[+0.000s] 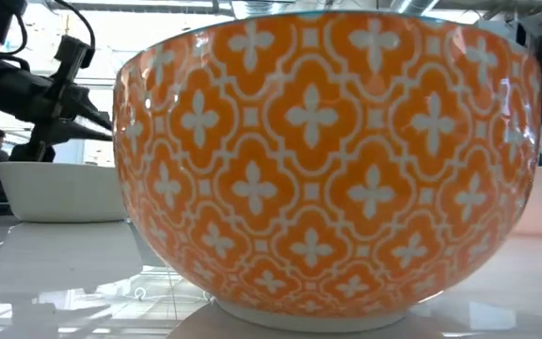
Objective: Nest bowls inside each other
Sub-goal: Stack the orange bowl on top of the white bowl
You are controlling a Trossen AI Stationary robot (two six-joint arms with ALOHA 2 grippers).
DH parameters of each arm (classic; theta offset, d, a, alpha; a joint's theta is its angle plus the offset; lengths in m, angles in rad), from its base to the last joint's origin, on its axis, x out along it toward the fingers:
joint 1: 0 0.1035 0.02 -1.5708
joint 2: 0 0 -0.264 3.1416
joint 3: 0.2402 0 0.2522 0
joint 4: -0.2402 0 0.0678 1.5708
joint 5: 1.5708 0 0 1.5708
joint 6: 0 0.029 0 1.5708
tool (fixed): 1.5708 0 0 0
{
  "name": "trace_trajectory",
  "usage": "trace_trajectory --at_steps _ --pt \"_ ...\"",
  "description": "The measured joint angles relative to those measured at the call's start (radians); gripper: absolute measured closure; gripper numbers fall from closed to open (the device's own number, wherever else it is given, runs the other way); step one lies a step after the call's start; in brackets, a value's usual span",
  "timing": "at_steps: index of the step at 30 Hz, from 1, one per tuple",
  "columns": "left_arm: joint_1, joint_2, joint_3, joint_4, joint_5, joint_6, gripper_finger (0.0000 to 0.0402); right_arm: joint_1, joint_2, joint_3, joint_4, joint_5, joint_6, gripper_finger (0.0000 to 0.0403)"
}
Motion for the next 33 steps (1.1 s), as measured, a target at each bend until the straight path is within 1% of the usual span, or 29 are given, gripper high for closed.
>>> trace_trajectory --at_steps 3,6,9,12,14,17,19,21,23,26,27,28,29,31,33 --pt "0.0 0.0 0.0 0.042 -0.032 0.007 0.037 -0.006 0.001 0.005 0.019 -0.016 0.022 0.0232" --pt "0.0 0.0 0.001 0.11 -0.043 0.049 0.037 -0.006 0.0 0.006 0.022 -0.017 0.038 0.0232" --pt "0.0 0.0 0.001 0.203 -0.038 0.161 0.037 -0.017 0.001 0.006 0.025 -0.016 0.026 0.0232" --pt "0.0 0.0 0.002 0.33 -0.031 0.299 0.037 -0.048 0.001 0.006 0.111 -0.016 0.051 0.0232" --pt "0.0 0.0 0.002 0.406 -0.031 0.379 0.037 -0.072 0.001 0.007 0.227 -0.025 -0.006 0.0232" --pt "0.0 0.0 0.002 0.491 -0.038 0.475 0.037 -0.11 0.001 0.008 0.479 -0.092 -0.206 0.0232" --pt "0.0 0.0 0.002 0.505 -0.071 0.507 0.037 -0.141 0.001 0.01 0.662 -0.149 -0.335 0.0232" --pt "0.003 0.0 0.002 0.504 -0.113 0.547 0.037 -0.174 0.001 0.012 0.823 -0.189 -0.418 0.0232" --pt "0.008 0.0 0.002 0.503 -0.165 0.595 0.037 -0.205 0.001 0.037 0.9 -0.218 -0.463 0.0232" --pt "0.023 0.0 0.002 0.509 -0.28 0.557 0.037 -0.245 0.003 0.124 0.879 -0.285 -0.494 0.0232" --pt "0.031 0.0 0.002 0.512 -0.304 0.552 0.037 -0.257 0.012 0.171 0.84 -0.316 -0.503 0.0232" --pt "0.041 0.0 0.002 0.525 -0.301 0.567 0.037 -0.268 0.025 0.222 0.788 -0.34 -0.512 0.0232" --pt "0.052 0.0 0.002 0.549 -0.273 0.598 0.037 -0.279 0.044 0.278 0.72 -0.361 -0.52 0.0232" --pt "0.078 0.0 0.002 0.611 -0.173 0.658 0.037 -0.294 0.091 0.406 0.559 -0.406 -0.547 0.0232" --pt "0.102 0.0 0.002 0.686 -0.073 0.715 0.037 -0.307 0.162 0.559 0.363 -0.447 -0.576 0.0232"
